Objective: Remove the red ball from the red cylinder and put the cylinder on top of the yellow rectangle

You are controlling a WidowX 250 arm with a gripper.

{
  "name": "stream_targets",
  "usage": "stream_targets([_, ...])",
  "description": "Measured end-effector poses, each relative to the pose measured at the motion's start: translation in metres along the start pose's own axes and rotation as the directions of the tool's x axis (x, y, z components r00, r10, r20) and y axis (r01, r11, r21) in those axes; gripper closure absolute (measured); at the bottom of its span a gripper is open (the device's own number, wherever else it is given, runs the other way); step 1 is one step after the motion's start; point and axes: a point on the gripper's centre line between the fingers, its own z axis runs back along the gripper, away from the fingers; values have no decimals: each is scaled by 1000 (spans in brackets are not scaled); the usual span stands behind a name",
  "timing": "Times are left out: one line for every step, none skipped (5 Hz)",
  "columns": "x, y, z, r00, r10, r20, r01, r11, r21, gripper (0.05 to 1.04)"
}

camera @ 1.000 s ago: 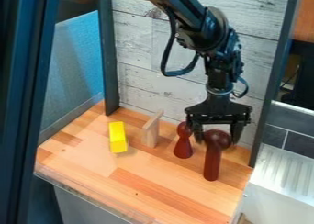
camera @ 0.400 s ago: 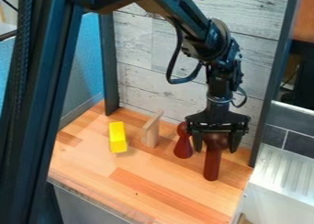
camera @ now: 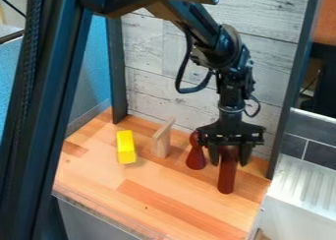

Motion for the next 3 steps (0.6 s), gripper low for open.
stream_targets([-4,4,1,996,-88,-1,88,995,-53,613])
stream_targets([-1,6,30,993,-105,50,111,986,-126,613])
stream_targets([3,13,60,992,-92,87,109,970,-218,614])
